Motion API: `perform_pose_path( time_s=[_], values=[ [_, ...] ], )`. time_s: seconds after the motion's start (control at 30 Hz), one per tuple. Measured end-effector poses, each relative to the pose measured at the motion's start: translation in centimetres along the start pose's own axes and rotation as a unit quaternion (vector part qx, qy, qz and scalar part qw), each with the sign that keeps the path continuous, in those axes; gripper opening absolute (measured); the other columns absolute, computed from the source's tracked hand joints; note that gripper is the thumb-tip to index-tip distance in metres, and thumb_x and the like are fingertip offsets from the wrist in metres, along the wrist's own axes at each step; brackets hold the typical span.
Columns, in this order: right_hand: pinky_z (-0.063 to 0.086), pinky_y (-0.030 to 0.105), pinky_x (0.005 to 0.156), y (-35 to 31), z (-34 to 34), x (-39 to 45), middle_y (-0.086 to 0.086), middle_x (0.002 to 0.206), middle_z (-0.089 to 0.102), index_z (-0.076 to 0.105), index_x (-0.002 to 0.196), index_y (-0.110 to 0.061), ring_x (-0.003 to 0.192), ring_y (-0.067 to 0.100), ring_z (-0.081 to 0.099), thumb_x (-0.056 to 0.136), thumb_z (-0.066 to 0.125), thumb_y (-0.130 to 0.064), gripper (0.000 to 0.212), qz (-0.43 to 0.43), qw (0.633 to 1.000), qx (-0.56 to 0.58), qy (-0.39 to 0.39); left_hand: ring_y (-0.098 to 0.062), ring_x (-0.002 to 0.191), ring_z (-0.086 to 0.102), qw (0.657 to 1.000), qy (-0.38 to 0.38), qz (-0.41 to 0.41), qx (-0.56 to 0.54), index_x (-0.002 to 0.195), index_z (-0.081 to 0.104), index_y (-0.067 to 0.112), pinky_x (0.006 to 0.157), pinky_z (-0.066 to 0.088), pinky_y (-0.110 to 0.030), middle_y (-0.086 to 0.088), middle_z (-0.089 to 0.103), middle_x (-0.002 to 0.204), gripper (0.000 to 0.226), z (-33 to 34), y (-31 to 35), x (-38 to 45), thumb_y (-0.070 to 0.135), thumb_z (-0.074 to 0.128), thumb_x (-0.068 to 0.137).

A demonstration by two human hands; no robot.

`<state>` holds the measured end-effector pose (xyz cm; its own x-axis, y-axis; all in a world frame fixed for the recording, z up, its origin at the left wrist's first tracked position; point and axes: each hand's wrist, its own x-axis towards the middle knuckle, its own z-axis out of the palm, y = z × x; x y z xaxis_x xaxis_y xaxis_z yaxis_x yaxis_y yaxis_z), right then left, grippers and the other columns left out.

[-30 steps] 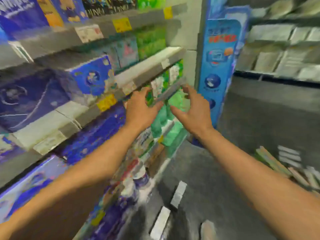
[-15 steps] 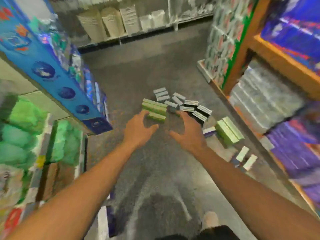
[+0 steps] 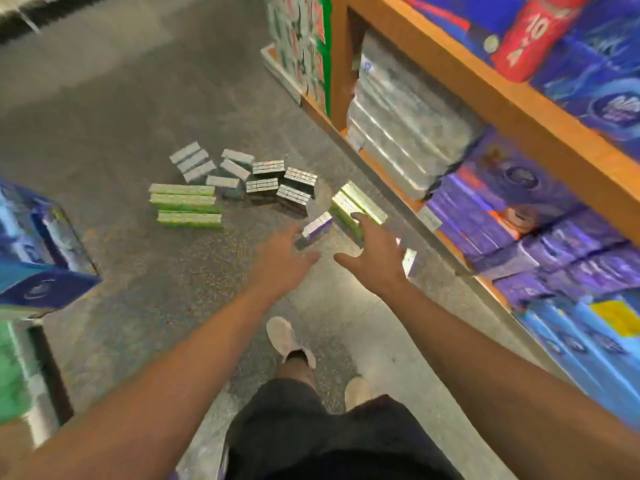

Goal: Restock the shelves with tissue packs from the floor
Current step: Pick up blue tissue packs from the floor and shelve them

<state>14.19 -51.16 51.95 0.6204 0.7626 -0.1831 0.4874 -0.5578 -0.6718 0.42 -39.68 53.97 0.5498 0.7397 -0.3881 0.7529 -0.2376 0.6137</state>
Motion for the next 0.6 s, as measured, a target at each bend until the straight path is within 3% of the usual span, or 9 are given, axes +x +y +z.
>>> perform_pose_path(
  time_s=[0.17,0.33,0.6],
  values=[
    [0.038,0.034,0.099,0.6,4.0,8.9,0.000,0.140,0.051,0.035,0.146,-0.024,0.127,0.022,0.046,0.077,0.079,-0.037,0.084,0.041,0.998,-0.018,-0.054,-0.012,0.104,0.055,0.999,-0.039,-0.011,0.023,0.136,0.050,0.028,0.088,0.044,-0.030,0.003,0.059,0.127,0.060,0.7,-2.0,10.2,0.047,0.071,0.083],
    [0.037,0.033,0.103,3.9,9.8,20.5,0.001,0.142,0.050,0.034,0.146,-0.028,0.130,0.022,0.046,0.074,0.083,-0.034,0.087,0.108,0.990,-0.049,-0.077,-0.023,0.115,0.056,0.993,-0.099,-0.048,0.050,0.135,0.049,0.027,0.093,0.047,-0.036,-0.004,0.058,0.128,0.060,3.3,-6.2,23.2,0.045,0.069,0.083],
    [0.040,0.033,0.093,17.4,26.5,37.2,0.012,0.136,0.051,0.041,0.142,-0.022,0.124,0.029,0.049,0.074,0.082,-0.024,0.079,0.158,0.979,-0.048,-0.120,-0.028,0.116,0.055,0.980,-0.136,-0.100,0.107,0.143,0.037,0.021,0.087,0.043,-0.032,-0.010,0.052,0.129,0.063,17.2,-18.1,42.0,0.037,0.066,0.089]
  ],
)
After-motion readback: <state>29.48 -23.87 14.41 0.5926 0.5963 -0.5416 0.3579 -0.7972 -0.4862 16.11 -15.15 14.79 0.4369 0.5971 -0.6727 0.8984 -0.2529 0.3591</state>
